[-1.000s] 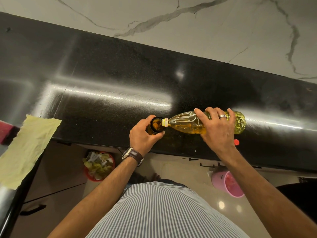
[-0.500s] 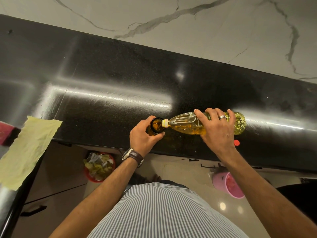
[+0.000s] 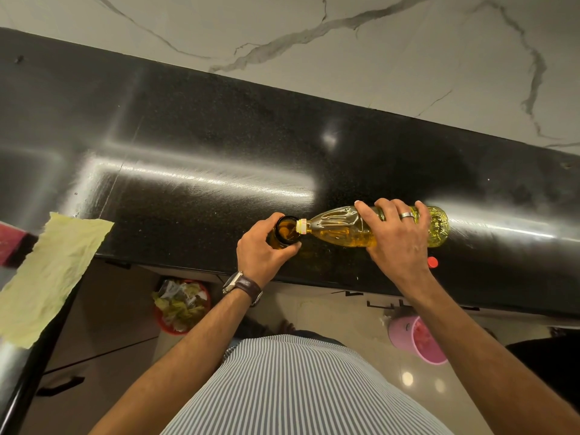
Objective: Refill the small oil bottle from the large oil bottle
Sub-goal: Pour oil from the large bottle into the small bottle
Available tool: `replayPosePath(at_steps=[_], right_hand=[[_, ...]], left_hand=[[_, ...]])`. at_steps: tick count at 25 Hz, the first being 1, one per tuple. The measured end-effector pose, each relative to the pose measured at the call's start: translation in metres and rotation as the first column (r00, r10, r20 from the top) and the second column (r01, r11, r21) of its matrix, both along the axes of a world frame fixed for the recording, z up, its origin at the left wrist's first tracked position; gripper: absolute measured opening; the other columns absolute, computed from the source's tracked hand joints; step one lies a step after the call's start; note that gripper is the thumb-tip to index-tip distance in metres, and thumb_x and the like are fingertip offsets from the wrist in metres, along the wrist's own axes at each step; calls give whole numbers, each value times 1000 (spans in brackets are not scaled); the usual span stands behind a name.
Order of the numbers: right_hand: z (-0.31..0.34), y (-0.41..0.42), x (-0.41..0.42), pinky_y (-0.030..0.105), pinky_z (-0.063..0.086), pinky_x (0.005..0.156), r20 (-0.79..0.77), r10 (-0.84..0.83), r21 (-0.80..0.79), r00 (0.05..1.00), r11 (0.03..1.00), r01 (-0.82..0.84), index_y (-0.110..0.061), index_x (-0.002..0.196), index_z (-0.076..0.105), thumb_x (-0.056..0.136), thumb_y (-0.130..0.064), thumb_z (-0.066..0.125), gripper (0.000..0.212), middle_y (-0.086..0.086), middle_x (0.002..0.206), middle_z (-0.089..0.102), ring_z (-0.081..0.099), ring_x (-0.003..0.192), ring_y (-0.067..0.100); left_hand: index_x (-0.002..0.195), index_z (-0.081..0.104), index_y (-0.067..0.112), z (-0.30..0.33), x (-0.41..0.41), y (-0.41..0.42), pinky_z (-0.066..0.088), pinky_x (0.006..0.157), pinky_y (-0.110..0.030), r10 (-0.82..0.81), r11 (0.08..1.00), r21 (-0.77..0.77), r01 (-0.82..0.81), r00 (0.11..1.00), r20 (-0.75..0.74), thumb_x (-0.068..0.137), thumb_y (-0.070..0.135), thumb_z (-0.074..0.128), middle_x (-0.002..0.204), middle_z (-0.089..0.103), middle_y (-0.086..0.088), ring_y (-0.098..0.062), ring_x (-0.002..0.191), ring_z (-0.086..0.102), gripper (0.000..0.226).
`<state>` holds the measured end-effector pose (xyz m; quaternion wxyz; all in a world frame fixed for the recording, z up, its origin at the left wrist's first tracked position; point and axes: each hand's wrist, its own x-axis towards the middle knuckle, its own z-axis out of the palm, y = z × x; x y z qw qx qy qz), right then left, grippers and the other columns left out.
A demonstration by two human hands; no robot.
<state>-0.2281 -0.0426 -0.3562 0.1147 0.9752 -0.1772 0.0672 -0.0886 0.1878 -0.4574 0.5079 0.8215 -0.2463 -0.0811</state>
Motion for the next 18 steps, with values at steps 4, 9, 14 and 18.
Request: replayPosePath(at_steps=[4,9,14,18], right_hand=[[-1,0,0,65,32,112,-3,-1,-1,1000,1000,1,-31,148,46,74,-31,91,86,12,138,59,54,130,34],[-1,0,1,64,30,112,-15,-2,-7,1000,1000,2,-31,148,46,77,-31,88,84,11,139,59,54,130,33],[0,-1,1,64,30,113,-19,-3,-2,1000,1000,3,-31,149,46,76,-31,89,85,12,139,59,54,131,34],[0,0,1,65,30,113,-17,-3,-1,1000,1000,3,-31,149,46,76,-32,90,85,12,139,59,54,131,34]], left_hand=[[134,61,30,-1,0,0,61,85,-30,2,1000,0,-2,1000,2,75,61,75,115,71,8,-7,102,65,68],[134,62,28,-1,0,1,61,86,-34,-3,1000,15,4,1000,-6,75,58,77,115,71,7,-8,103,65,68],[135,63,24,-2,1,0,61,89,-35,-5,1000,18,5,1000,-14,77,48,86,117,71,6,-9,105,65,66],[135,62,27,0,0,0,61,89,-34,-5,1000,15,5,1000,-9,76,52,82,117,71,6,-9,106,65,66]])
